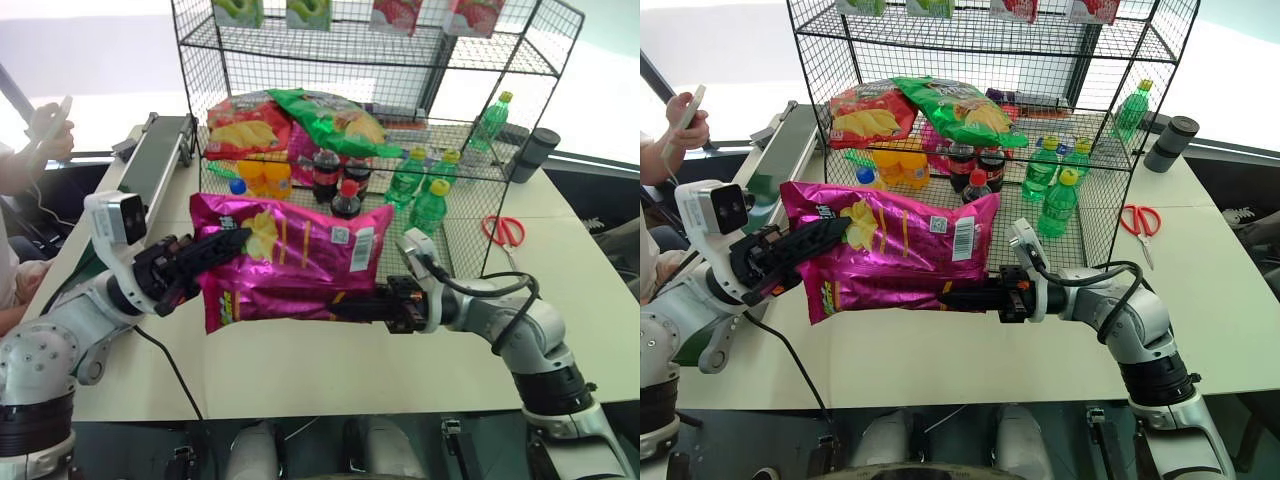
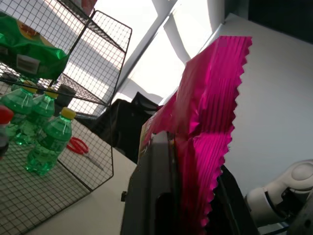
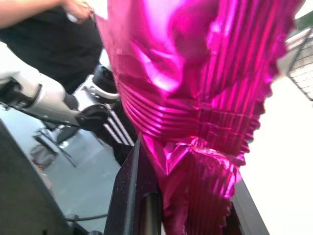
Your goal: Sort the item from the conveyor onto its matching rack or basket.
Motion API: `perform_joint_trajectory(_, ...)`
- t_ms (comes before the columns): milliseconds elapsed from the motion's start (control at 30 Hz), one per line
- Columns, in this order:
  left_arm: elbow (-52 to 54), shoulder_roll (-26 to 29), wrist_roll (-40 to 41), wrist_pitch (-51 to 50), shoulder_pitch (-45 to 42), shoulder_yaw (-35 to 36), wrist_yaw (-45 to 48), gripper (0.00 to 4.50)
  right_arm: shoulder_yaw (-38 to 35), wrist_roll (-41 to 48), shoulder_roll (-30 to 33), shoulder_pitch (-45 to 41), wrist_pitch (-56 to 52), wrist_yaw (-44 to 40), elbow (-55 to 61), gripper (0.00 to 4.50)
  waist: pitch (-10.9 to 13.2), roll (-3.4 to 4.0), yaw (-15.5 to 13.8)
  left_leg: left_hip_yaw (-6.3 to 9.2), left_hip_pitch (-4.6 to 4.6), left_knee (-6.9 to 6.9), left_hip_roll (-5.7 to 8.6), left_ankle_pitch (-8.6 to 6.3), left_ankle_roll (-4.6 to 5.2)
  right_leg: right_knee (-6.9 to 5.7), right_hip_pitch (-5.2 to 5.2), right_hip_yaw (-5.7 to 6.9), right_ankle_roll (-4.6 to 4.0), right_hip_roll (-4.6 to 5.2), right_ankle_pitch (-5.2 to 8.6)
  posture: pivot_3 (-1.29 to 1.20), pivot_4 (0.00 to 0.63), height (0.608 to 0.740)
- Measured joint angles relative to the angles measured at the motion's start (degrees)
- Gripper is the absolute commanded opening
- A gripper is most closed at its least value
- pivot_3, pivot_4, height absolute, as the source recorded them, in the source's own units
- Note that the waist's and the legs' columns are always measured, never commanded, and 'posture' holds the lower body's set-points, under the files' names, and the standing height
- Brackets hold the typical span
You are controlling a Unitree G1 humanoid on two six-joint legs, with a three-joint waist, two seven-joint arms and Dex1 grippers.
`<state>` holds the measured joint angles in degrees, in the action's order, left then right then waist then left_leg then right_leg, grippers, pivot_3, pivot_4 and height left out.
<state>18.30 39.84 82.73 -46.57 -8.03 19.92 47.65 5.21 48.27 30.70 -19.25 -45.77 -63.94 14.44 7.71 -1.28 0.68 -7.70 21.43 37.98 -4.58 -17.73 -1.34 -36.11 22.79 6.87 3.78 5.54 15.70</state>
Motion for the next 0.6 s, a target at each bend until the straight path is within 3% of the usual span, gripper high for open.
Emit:
perform_joint_trajectory(167, -2.14, 0.42, -4.57, 1.34, 1.4, 1.65, 3.9, 4.33, -2.92, -0.76, 2.63, 3.62, 1.75, 0.91, 2.34, 0.2, 0.0, 0.0, -0.17, 0.0, 0.03, 0.0, 0.01, -0.01, 0.01, 0.04, 0.0, 0.0, 0.0, 0.03, 0.0, 0.0, 0.15, 0.726)
perform_joint_trajectory(200, -2.61, 0.55, -6.07, 2.16, 1.48, 1.72, 4.84, 4.5, -4.12, -0.47, 3.26, 4.61, 1.75, 1.42, 3.69, 0.2, 0.01, 0.01, -0.19, 0.0, 0.03, 0.0, 0.01, -0.02, 0.04, 0.04, 0.01, 0.0, 0.0, 0.03, 0.0, 0.0, 0.15, 0.726)
perform_joint_trajectory(400, -4.62, -0.96, -19.18, 11.55, 1.54, 1.16, 8.81, 4.5, -9.71, -4.74, 8.12, 12.5, 7.24, 4.76, 11.0, 0.2, 0.01, 0.02, -0.32, 0.0, 0.05, -0.03, 0.01, -0.05, 0.08, 0.11, 0.01, 0.01, -0.01, 0.03, 0.01, 0.0, 0.15, 0.726)
perform_joint_trajectory(600, -10.52, -4.7, -28.22, 19.02, -1.79, -0.9, 10.38, 4.5, -18.54, -20.15, 8.24, 16.82, 29.36, 10.67, 11.5, 0.2, 0.03, 0.04, -0.25, -0.02, 0.03, -0.02, 0.02, -0.05, 0.07, 0.1, 0.0, 0.01, 0.02, 0.02, 0.0, 0.0, 0.15, 0.726)
